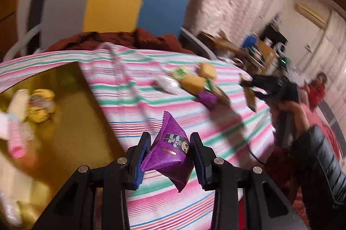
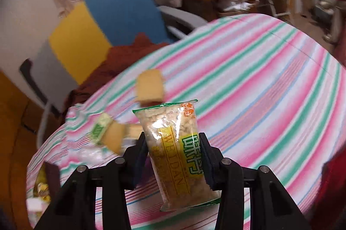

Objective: Organize objects
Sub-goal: 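Carry the purple packet and snack bag into the gold tray and open both tools, then withdraw both tools from the tray back toward the table items, then grasp the clear plastic bag with the left tool while the right tool grasps the yellow sponge block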

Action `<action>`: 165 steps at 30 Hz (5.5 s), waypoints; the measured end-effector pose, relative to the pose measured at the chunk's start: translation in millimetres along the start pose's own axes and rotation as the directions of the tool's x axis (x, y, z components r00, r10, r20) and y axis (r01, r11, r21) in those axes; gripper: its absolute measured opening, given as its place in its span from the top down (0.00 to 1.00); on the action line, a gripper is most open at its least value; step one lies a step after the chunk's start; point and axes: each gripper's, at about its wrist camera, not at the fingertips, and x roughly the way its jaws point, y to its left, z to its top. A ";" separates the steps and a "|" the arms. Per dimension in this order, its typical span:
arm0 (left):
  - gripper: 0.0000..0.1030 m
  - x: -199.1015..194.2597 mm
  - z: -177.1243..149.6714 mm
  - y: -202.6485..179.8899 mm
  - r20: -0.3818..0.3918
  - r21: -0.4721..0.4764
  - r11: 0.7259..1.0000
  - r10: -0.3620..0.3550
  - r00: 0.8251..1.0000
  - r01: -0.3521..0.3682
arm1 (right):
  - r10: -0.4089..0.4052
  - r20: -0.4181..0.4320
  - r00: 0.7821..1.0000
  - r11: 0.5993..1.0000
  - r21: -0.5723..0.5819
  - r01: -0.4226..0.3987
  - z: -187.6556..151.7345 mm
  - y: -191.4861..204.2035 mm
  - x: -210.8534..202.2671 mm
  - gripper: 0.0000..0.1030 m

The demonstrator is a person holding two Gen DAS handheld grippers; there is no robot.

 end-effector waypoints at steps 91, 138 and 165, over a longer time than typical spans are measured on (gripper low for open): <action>0.33 1.3 48.0 32.0 0.002 0.048 0.985 0.166 0.986 -0.166 | -0.092 -0.070 0.993 0.938 -0.341 0.063 -10.2 104.1 44.9 0.00; 0.53 201.4 53.3 -50.7 -0.286 0.097 0.986 0.157 0.945 -0.135 | 0.126 -0.470 0.874 0.981 -0.070 -0.179 4.2 55.5 135.1 0.00; 0.50 191.6 24.8 -51.4 -0.160 0.144 0.983 0.140 0.977 -0.117 | 0.062 -0.387 0.920 0.997 -0.017 -0.075 31.7 9.6 114.4 0.00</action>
